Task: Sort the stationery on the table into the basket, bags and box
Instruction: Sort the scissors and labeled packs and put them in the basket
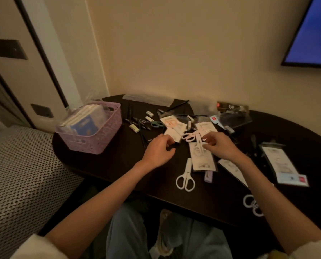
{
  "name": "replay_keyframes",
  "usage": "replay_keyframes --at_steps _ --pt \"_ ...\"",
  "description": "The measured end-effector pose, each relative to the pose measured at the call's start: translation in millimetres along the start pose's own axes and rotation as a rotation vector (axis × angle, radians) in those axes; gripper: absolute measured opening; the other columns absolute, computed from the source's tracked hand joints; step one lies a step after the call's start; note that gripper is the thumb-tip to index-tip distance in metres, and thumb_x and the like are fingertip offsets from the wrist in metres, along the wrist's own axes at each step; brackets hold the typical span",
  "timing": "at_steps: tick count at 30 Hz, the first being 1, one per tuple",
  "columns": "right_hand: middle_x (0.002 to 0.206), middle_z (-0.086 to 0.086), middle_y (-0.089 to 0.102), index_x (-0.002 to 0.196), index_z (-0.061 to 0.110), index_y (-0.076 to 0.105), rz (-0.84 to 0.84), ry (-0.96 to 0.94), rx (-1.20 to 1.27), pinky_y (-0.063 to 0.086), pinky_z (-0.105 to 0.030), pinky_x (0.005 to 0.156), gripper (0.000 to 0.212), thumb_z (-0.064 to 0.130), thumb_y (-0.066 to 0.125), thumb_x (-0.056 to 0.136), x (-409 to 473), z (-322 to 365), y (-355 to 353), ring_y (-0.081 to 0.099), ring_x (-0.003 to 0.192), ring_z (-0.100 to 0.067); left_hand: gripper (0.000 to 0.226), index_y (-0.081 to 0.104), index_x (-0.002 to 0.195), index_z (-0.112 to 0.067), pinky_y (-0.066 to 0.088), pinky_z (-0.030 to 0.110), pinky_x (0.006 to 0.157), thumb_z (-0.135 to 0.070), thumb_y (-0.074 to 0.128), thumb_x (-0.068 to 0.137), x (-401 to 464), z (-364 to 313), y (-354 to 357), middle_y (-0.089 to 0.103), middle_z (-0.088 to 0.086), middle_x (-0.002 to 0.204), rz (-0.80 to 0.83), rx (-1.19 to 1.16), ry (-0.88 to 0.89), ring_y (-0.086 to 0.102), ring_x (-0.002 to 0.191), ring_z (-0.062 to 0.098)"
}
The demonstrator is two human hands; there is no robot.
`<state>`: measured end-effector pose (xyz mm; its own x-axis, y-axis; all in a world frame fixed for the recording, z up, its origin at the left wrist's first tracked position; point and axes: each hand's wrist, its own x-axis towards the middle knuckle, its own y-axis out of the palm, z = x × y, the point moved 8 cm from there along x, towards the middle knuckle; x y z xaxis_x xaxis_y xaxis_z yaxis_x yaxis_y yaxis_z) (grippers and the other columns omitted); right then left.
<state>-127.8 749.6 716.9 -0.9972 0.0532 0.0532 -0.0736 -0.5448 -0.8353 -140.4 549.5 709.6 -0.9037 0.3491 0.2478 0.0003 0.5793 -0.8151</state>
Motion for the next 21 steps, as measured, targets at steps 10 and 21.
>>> replay_keyframes --at_steps 10,21 --pt "0.116 -0.011 0.060 0.120 0.006 0.057 -0.121 0.113 0.060 0.044 -0.024 0.075 0.035 0.011 0.065 0.086 -36 -43 16 0.058 0.097 -0.019 0.048 0.060 0.116 -0.015 0.054 0.031 0.085 -0.035 0.078 0.077 0 -27 68 0.065 0.000 0.110 0.177 -0.148 -0.100 0.061 0.097 0.011" --pt "0.105 -0.010 0.063 0.118 0.007 0.058 -0.086 0.233 0.238 0.047 -0.029 0.076 0.033 0.012 0.065 0.086 -38 -58 30 0.060 0.096 -0.020 0.097 0.035 0.139 -0.019 0.046 0.042 0.099 -0.038 0.089 0.061 -1 -31 91 0.050 0.003 0.132 0.253 -0.168 -0.101 0.048 0.121 0.019"
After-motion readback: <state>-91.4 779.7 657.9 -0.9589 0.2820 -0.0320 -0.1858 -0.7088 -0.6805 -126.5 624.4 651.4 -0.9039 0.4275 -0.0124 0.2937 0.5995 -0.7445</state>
